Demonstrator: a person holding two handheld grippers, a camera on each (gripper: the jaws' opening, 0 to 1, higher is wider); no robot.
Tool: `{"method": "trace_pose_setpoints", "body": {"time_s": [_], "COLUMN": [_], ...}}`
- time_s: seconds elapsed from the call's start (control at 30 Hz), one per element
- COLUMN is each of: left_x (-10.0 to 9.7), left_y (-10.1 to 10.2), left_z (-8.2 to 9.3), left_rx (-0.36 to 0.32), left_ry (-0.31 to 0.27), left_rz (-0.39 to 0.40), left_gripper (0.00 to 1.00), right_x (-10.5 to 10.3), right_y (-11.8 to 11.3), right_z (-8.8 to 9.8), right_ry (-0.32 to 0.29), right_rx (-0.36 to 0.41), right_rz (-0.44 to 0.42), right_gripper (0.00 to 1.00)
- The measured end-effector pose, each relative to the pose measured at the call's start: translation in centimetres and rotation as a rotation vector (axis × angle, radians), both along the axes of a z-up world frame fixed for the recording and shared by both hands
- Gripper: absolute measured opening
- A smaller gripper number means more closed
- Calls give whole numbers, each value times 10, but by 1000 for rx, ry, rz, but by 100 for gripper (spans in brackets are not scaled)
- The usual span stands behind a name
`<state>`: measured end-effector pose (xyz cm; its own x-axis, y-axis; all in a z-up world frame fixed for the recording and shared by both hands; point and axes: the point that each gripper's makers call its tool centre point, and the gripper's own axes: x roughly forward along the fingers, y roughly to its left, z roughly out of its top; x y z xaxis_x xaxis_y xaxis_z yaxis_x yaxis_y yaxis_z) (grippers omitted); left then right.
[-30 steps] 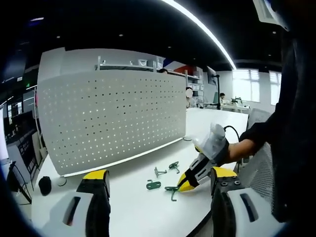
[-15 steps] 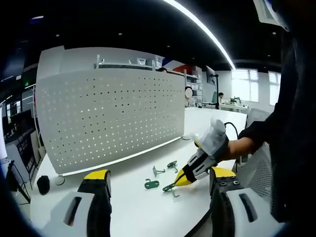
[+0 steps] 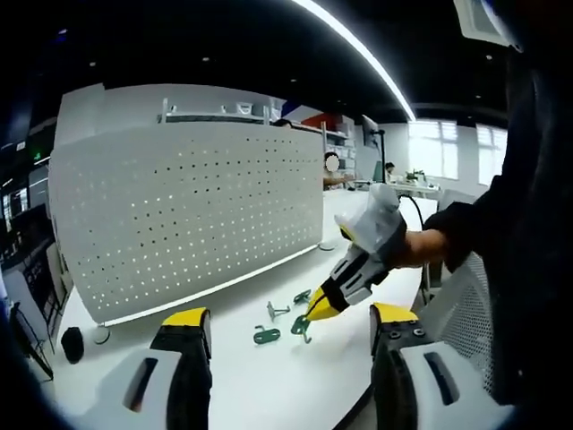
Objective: Insert the hook assembly into the mounting plate slot until the hook locks in place.
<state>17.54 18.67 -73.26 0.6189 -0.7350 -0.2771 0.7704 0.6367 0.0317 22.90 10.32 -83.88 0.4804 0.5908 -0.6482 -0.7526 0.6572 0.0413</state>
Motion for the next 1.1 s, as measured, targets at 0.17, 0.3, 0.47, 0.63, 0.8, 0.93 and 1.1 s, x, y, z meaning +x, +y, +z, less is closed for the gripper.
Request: {"method": "trace_pose_setpoints", "body": {"time_s": [0.17, 0.3, 0.47, 0.63, 0.8, 0.93, 1.1], "left_x": [-2, -2, 1, 4, 4, 4, 4], "left_y": [-9, -18, -23, -26, -29, -30, -30], "left_z": [-3, -5, -5, -7, -8, -11, -9], "left_rx": [101, 143, 163, 184, 211, 231, 252], "left_ry": [-51, -81, -101, -126, -161, -166, -201], "left_rz": [-70, -104, -124, -131, -148, -155, -166], "left_gripper": [57, 49, 42, 38, 26, 23, 11], "right_x": [1, -3, -12, -21, -33, -38, -41], "right_y": [3, 9, 20, 31, 44, 49, 52], "right_z": [24, 41, 63, 81, 92, 98, 99], "right_ry": [22, 75, 150, 235, 268, 274, 285], "right_rx": [30, 82, 154, 239, 270, 277, 281], "right_rz": [-19, -35, -40, -36, -8, 10, 17], "right_gripper": [1, 1, 0, 0, 0, 0, 0]}}
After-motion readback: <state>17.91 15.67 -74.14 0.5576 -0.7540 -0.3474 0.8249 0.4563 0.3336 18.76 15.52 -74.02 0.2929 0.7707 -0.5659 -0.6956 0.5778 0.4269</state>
